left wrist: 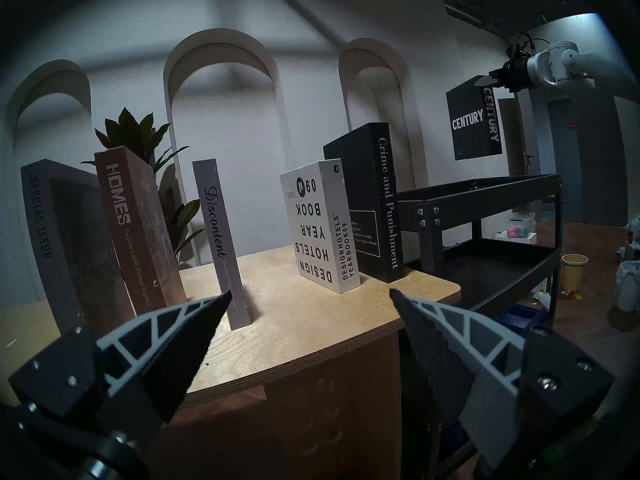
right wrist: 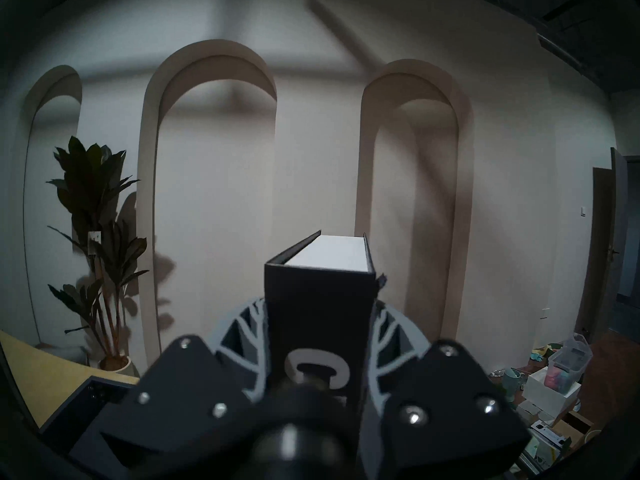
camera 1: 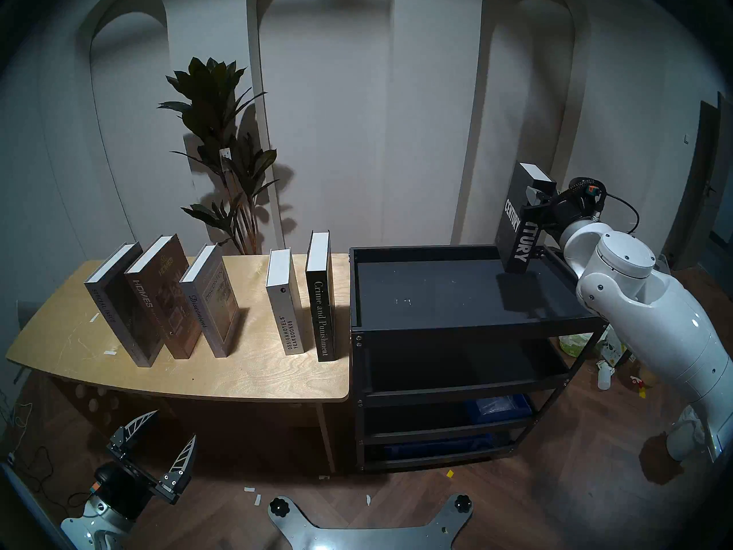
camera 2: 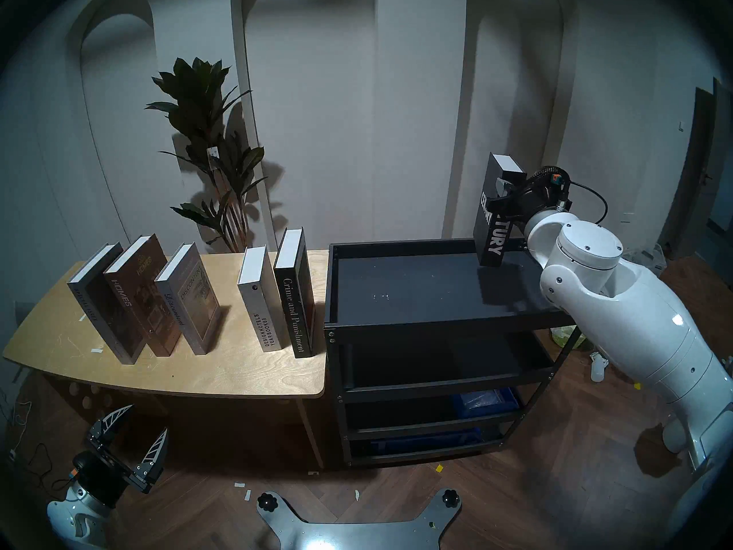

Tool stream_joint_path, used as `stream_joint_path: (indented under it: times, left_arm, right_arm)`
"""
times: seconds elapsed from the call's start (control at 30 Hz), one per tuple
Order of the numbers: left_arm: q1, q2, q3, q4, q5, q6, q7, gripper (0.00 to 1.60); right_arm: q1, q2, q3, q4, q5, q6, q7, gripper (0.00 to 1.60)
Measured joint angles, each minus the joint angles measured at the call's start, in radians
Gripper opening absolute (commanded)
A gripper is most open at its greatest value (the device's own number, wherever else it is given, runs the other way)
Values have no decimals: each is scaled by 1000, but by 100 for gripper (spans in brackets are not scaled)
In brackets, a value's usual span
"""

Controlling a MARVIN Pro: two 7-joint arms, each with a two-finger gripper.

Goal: Move the books from the display table onto the shelf, standing them upright with spines facing out and tallest at one end

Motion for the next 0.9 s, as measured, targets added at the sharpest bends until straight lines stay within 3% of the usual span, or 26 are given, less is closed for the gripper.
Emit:
stream_joint_path:
  times: [0.23,0.47,0.9]
  left_arm:
    - [2,0,0,0,0,0,3,160]
    - [3,0,0,-1,0,0,6,160]
    - [5,1,1,-2,0,0,8,160]
  right_arm:
    - [16,38,30,54,22,4,105,0]
    - [2,56,63,125,49,-56,166,0]
    - [-12,75,65,297,68,-102,350,0]
